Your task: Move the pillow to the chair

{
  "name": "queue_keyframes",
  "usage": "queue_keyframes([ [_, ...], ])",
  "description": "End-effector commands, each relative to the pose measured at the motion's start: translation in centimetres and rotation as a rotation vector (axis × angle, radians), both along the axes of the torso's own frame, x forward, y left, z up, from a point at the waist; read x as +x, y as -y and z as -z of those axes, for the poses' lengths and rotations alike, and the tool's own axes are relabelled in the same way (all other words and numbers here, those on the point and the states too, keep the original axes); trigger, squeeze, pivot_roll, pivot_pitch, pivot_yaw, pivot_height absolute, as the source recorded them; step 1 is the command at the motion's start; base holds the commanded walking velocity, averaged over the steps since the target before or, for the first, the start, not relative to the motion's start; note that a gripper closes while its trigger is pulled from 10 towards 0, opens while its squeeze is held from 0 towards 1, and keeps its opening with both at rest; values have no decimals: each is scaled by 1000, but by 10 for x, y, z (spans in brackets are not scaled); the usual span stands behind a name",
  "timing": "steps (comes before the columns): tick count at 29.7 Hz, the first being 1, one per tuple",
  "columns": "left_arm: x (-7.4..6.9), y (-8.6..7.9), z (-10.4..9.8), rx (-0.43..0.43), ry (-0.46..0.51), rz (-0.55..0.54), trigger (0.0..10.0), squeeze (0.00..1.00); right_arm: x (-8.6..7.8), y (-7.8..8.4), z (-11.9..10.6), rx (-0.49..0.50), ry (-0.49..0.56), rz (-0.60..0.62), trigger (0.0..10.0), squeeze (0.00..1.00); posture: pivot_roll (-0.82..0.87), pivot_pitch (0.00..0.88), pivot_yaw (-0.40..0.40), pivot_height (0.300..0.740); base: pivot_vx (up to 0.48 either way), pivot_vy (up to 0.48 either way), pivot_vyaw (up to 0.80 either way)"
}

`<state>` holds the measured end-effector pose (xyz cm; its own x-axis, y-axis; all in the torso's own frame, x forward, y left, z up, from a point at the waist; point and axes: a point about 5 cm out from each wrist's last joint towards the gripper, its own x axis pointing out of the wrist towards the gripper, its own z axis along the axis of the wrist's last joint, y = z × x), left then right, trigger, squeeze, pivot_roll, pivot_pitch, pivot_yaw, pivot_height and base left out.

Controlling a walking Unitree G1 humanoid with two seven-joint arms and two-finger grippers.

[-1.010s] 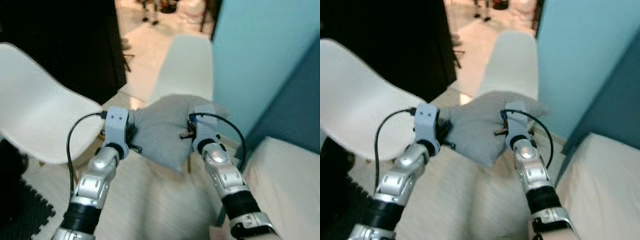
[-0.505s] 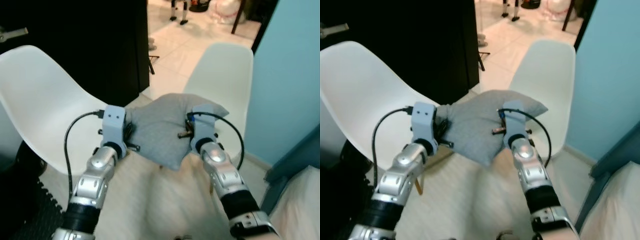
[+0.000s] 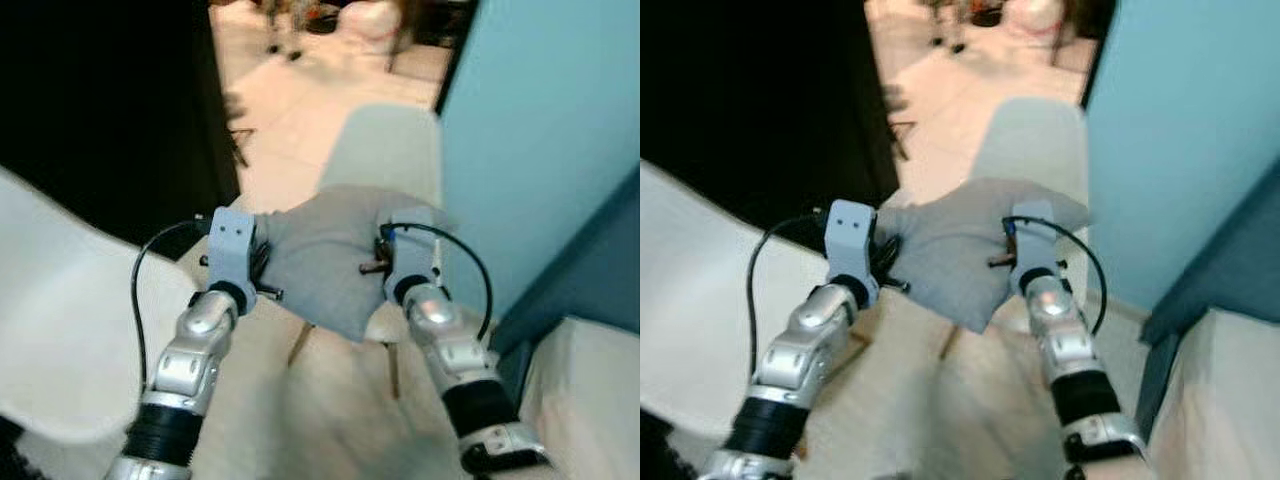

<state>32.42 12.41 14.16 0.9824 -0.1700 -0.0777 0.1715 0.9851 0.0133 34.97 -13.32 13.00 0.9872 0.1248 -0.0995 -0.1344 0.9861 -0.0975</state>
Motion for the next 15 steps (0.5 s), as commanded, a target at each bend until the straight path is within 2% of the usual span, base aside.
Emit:
queue_keyframes([
  [1, -1, -18, 1, 20, 14, -61, 10000, 0, 0, 5, -2, 4, 19, 37, 10000, 0, 29, 95, 28, 736, 398, 0, -800],
  [2, -1, -18, 1, 20, 14, -61, 10000, 0, 0, 6, -2, 5, 20, 39, 10000, 0, 29, 95, 30, 736, 394, 0, -800],
  [15, -1, -18, 2, 20, 9, -58, 10000, 0, -2, 5, 2, -12, 8, 37, 10000, 0, 28, 99, 33, 736, 398, 0, 0],
])
